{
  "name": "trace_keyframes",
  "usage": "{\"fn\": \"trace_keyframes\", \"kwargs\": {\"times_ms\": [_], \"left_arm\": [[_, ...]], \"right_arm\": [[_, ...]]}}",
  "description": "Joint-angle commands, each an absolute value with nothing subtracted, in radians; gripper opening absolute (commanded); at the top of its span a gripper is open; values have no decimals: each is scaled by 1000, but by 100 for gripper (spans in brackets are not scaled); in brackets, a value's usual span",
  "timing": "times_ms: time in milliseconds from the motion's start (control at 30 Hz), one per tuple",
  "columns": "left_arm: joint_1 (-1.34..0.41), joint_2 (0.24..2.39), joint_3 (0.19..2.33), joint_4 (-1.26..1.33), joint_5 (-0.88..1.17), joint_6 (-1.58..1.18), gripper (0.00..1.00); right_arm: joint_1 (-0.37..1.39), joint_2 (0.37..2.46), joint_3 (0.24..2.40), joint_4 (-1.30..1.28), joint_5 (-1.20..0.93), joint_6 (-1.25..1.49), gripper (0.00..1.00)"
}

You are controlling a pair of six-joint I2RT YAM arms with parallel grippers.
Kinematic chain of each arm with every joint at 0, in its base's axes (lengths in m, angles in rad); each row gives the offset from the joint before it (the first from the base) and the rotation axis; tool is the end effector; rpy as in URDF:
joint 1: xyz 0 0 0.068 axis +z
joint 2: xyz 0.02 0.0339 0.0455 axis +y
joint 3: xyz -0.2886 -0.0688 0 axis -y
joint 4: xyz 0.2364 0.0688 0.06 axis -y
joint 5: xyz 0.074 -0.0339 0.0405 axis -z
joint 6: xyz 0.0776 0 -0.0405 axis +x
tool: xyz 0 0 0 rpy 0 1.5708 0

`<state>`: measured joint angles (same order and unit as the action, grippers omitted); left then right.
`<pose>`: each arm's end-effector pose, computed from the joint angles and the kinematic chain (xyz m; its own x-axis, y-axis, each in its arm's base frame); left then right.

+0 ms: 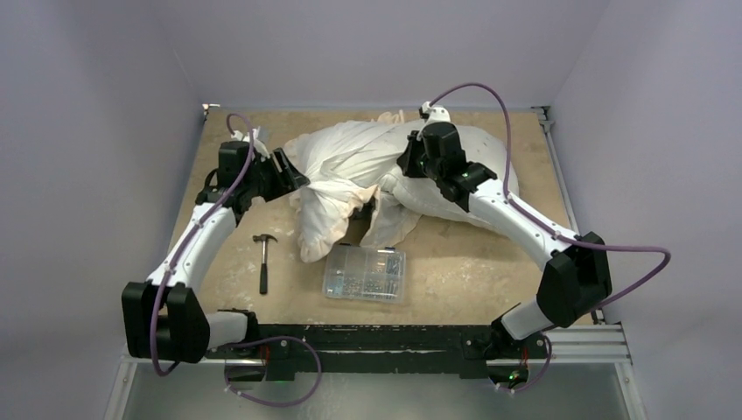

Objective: Remove the pillowcase from the pillow

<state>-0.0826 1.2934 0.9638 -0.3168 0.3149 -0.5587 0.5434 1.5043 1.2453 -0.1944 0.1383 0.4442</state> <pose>0.2990 -0.0489 0.2823 -0.6812 -0.4493 -0.5780 -0.0427 0.8125 -0.5813 0.3311 0.1875 0.3328 -0.5130 0.1874 -0.8377 -0.2055 0.9207 0.3318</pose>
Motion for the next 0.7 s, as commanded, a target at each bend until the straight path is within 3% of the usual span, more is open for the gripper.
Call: {"fn": "trace_keyframes", "kwargs": {"times_ms": [0,400,567,667], "left_arm": [[-38,1188,903,-437,289,-628,57],[-41,1071,913,-535,371,-590,59],[-91,1066,818,-375,509,-698,59],[-203,1083,794,-294,464,-743,60]], "right_arm": [[481,1445,1324,-65,310,419,0],[476,1496,1325,-68,334,504,0],[476,1474,1305,-43,294,500,0],[476,1472,1293,-38,267,508,0]]}}
